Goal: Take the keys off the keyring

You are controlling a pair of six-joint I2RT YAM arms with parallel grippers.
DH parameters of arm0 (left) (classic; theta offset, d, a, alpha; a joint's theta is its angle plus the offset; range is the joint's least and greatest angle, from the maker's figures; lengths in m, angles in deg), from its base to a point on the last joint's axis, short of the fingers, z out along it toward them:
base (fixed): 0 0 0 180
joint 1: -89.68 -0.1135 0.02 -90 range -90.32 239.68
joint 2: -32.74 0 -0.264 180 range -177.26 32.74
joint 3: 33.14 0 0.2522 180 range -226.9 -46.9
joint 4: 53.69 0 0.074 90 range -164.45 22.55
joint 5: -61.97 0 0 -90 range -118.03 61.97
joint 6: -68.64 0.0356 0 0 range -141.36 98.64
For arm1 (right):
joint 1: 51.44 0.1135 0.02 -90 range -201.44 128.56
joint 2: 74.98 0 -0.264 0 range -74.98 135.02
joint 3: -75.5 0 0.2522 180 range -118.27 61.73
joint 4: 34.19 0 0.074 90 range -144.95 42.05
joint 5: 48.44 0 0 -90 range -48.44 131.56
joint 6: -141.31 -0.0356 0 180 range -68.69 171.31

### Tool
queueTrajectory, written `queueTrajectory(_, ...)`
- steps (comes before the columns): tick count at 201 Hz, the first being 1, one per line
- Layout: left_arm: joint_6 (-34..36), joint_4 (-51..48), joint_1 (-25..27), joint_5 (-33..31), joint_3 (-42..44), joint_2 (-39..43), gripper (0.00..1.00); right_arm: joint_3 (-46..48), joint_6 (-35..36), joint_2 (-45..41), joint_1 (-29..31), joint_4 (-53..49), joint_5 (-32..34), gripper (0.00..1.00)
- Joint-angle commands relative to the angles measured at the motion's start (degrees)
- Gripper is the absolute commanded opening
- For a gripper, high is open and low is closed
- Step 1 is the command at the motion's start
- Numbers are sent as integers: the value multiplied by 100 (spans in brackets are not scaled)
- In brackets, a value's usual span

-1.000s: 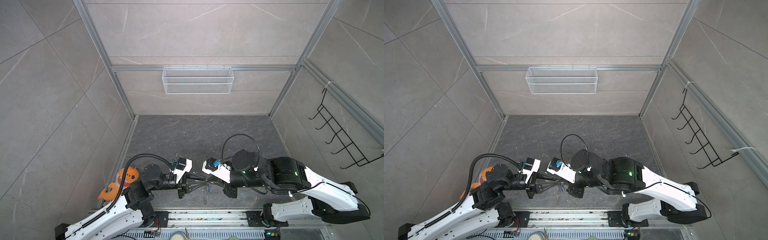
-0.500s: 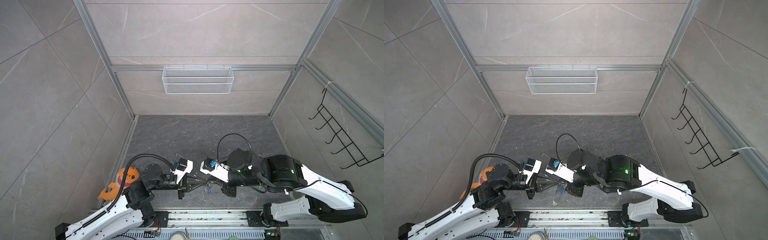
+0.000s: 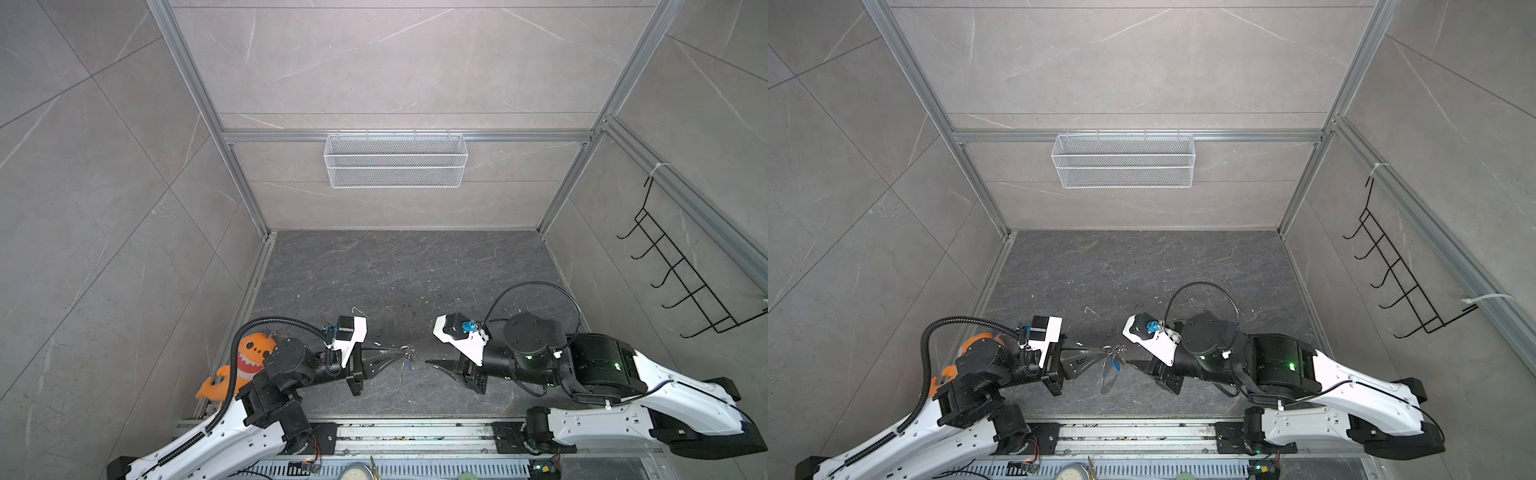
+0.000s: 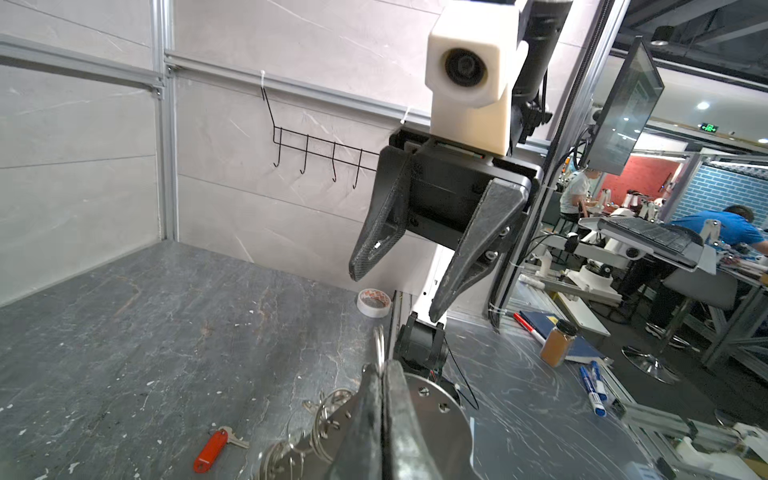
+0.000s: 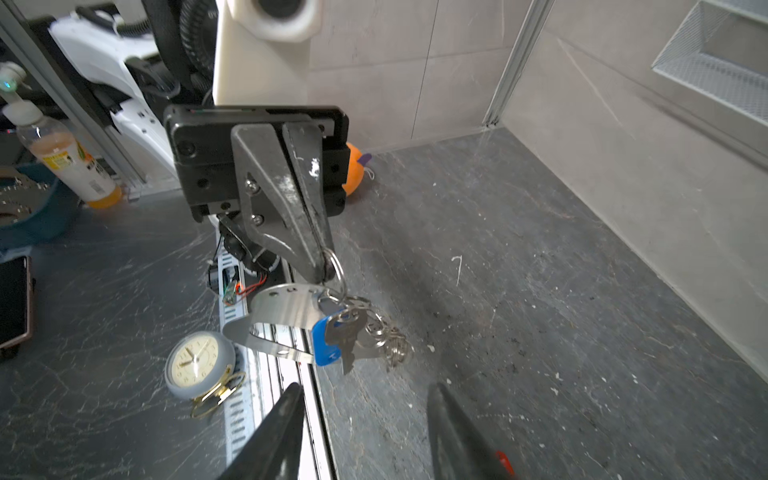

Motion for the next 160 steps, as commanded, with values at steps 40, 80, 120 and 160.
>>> queueTrajectory(40,-183,701,-13,-380,103,66,0,965,-11,-72,56,1731,5,50)
queueTrajectory(80,-237,854,-13,-500,217,154,0,1332,-86,-24,110,2290,216,53)
queueTrajectory(120,-269,933,-13,-458,253,178,0,1452,-116,82,129,2468,490,52)
queueTrajectory(160,-311,996,-13,-467,255,174,0,1494,-152,204,124,2565,485,50)
